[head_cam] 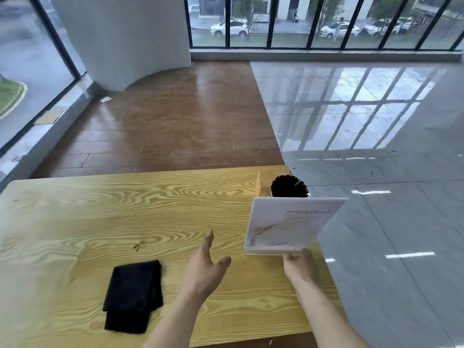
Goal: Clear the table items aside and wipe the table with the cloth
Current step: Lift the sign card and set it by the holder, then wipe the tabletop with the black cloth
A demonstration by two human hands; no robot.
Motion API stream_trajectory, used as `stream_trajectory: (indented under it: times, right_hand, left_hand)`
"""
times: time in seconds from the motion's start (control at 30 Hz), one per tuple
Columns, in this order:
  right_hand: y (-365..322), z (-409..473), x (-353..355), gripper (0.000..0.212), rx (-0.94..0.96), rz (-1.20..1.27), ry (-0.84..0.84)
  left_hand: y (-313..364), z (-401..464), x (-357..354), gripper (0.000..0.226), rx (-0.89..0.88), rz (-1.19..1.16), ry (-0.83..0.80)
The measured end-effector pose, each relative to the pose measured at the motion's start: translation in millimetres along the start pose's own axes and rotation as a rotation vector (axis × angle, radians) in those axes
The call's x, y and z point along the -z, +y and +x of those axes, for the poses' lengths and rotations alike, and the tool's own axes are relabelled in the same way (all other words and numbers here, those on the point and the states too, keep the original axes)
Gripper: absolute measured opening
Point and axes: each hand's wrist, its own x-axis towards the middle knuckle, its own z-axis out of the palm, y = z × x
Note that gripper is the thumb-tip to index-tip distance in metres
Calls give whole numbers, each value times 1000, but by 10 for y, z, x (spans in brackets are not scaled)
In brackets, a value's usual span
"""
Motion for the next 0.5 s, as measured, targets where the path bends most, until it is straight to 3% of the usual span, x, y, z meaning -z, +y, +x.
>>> stream_trajectory:
  times: [0.27, 0.5]
  right_hand:
    - [-127, -723, -1212, 59, 163, -221, -87]
    - [-226, -1476, -2449, 52, 491, -433, -63]
  left_hand:
    - [-949, -141, 984, 79, 17, 49, 153]
    - [-1923, -168, 1829, 77, 3, 214, 295]
